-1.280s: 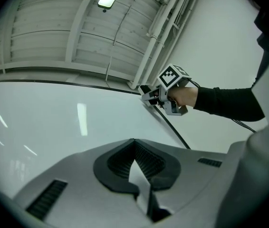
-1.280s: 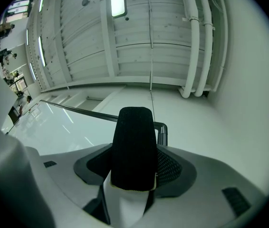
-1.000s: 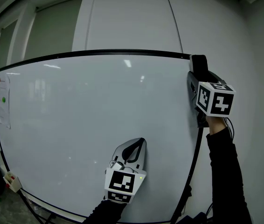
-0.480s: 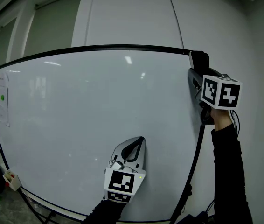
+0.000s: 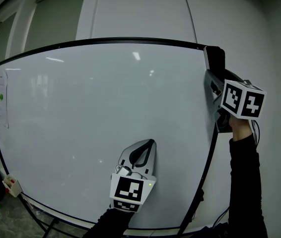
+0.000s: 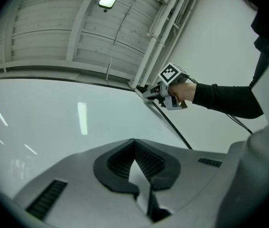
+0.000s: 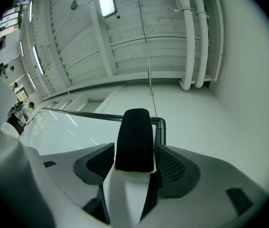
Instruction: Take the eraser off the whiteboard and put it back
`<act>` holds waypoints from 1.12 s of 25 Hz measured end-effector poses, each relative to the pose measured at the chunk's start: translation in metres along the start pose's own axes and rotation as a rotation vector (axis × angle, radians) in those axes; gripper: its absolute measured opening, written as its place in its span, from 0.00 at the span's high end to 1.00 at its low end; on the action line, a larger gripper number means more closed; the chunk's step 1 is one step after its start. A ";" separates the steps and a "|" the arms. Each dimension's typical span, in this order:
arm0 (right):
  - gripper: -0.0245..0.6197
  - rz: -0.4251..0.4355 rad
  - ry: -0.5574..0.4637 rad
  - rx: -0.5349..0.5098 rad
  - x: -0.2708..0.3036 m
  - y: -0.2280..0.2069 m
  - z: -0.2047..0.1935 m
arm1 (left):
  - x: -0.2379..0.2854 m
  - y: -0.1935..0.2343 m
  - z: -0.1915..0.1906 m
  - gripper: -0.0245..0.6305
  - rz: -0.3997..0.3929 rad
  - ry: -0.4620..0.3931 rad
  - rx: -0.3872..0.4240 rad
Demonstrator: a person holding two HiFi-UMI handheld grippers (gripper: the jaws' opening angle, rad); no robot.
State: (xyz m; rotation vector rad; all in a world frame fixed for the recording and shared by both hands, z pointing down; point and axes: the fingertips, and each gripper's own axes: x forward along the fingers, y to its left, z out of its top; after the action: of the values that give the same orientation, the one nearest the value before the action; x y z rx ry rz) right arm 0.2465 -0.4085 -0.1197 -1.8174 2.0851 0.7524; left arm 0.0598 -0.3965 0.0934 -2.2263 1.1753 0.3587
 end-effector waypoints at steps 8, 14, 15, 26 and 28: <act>0.55 0.038 -0.022 0.017 -0.040 0.010 -0.003 | -0.007 -0.006 0.005 0.96 -0.005 -0.006 -0.010; 0.55 0.089 -0.046 0.015 -0.081 0.032 -0.009 | -0.019 -0.004 0.005 0.95 0.006 -0.005 -0.020; 0.55 0.093 -0.045 0.012 -0.087 0.037 -0.013 | -0.021 -0.005 0.005 0.95 0.008 -0.004 -0.025; 0.61 0.107 0.007 0.016 -0.137 0.075 -0.059 | -0.038 -0.019 -0.003 0.95 -0.016 0.010 -0.072; 0.62 0.102 0.020 0.010 -0.145 0.080 -0.065 | -0.044 -0.021 -0.004 0.95 -0.020 0.015 -0.069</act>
State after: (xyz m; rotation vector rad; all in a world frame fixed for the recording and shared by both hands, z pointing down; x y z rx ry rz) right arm 0.2021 -0.3177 0.0263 -1.7312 2.2040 0.7506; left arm 0.0513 -0.3610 0.1256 -2.3019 1.1638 0.3804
